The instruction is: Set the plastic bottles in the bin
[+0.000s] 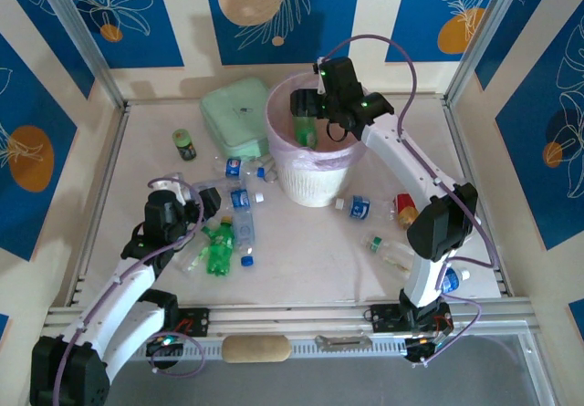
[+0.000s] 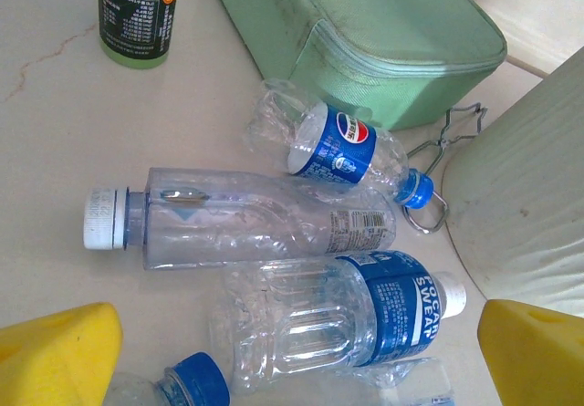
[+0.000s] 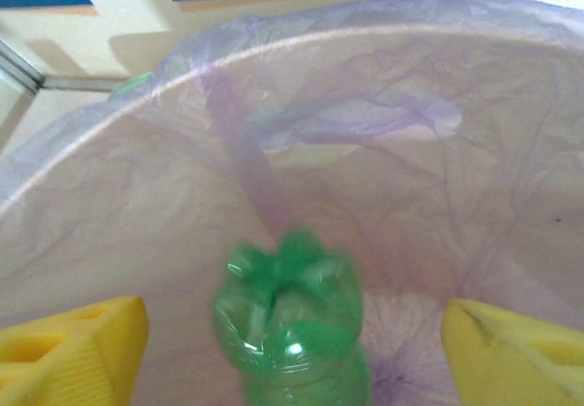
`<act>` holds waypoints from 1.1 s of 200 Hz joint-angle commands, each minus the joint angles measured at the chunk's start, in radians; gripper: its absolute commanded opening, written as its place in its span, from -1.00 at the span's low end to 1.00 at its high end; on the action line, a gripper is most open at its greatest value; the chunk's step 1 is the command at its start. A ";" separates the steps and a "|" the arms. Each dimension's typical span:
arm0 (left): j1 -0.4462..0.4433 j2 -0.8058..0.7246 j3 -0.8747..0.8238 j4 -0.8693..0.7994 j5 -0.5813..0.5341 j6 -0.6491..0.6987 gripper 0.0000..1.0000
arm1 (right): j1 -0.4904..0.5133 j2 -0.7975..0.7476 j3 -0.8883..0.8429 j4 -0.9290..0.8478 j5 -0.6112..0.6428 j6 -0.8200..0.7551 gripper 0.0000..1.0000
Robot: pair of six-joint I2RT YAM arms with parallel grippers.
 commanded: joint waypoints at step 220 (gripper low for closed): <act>-0.453 0.185 0.257 -0.475 -0.141 -0.166 0.86 | -0.549 -0.998 -1.160 0.380 -0.169 0.445 0.98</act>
